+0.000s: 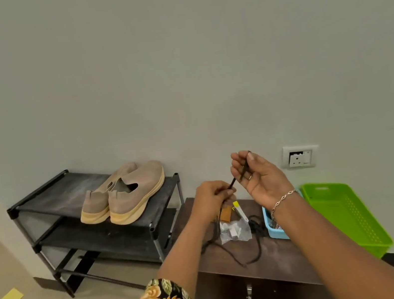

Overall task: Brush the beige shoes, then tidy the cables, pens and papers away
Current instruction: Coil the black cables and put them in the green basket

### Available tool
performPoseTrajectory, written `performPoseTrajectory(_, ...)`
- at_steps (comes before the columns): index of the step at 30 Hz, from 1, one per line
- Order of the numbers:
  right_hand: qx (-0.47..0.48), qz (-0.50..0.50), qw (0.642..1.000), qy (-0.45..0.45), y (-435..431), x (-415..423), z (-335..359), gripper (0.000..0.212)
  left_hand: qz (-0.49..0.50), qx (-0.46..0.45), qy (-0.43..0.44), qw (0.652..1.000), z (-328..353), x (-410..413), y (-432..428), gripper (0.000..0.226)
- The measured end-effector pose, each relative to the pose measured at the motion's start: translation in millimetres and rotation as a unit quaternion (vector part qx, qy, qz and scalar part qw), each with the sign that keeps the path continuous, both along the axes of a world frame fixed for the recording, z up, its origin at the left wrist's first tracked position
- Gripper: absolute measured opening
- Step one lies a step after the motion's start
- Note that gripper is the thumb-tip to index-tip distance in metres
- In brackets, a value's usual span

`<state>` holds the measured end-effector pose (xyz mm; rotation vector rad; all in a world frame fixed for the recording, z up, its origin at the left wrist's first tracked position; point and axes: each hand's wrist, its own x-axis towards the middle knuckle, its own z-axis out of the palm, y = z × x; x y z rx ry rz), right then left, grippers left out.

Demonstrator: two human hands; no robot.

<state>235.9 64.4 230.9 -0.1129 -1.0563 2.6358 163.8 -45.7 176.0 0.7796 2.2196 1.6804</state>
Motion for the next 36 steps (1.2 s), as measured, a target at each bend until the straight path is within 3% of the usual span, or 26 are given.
performPoseTrajectory(4,0.070,-0.103,0.992,0.031,4.3,-4.7,-10.7,0.025,-0.041,-0.083,0.069,0.993,4.6,10.3,0.8,0.019)
performPoseTrajectory(6,0.172,-0.159,0.971,0.039,8.0,-3.4,-19.4,0.025,-0.057,-0.123,0.120,0.983,8.3,14.3,-1.1,0.017)
performPoseTrajectory(8,0.357,-0.203,0.912,0.018,12.7,0.8,-29.5,0.025,-0.066,-0.139,0.146,0.977,13.3,16.1,-3.0,0.017)
performPoseTrajectory(10,0.544,-0.210,0.812,-0.029,16.5,4.4,-38.7,0.022,-0.058,-0.136,0.154,0.977,19.4,15.3,-4.5,0.018)
performPoseTrajectory(12,0.646,-0.172,0.740,-0.078,18.5,5.6,-44.7,0.019,-0.051,-0.135,0.177,0.974,25.4,11.4,-5.2,0.016)
performPoseTrajectory(13,0.660,-0.141,0.731,-0.099,18.4,5.7,-46.5,0.022,-0.051,-0.142,0.194,0.969,28.3,9.2,-5.4,0.016)
performPoseTrajectory(16,0.615,-0.052,0.774,-0.138,16.4,5.1,-45.8,0.035,-0.059,-0.153,0.233,0.959,33.3,5.2,-6.1,0.015)
performPoseTrajectory(20,0.526,0.057,0.829,-0.182,9.7,10.0,-36.3,0.042,-0.032,-0.093,0.224,0.970,37.0,1.5,-9.5,0.011)
performPoseTrajectory(25,0.249,0.186,0.936,-0.167,4.3,16.6,-29.1,0.039,-0.014,-0.053,0.178,0.983,33.7,0.0,-11.1,0.009)
performPoseTrajectory(28,0.040,0.147,0.983,-0.105,-0.4,14.5,-20.3,0.034,0.003,-0.014,0.108,0.994,23.2,2.6,-12.3,0.010)
performPoseTrajectory(31,-0.097,0.049,0.993,-0.034,-1.9,10.4,-14.3,0.034,-0.009,-0.018,0.071,0.997,9.3,6.0,-14.1,0.011)
performPoseTrajectory(33,-0.101,-0.019,0.995,0.020,-0.7,5.2,-12.9,0.031,-0.018,-0.044,0.067,0.997,3.6,8.0,-15.6,0.013)
performPoseTrajectory(36,0.075,-0.114,0.988,0.066,1.1,-0.3,-16.7,0.028,-0.040,-0.082,0.086,0.992,3.8,11.7,-16.2,0.016)
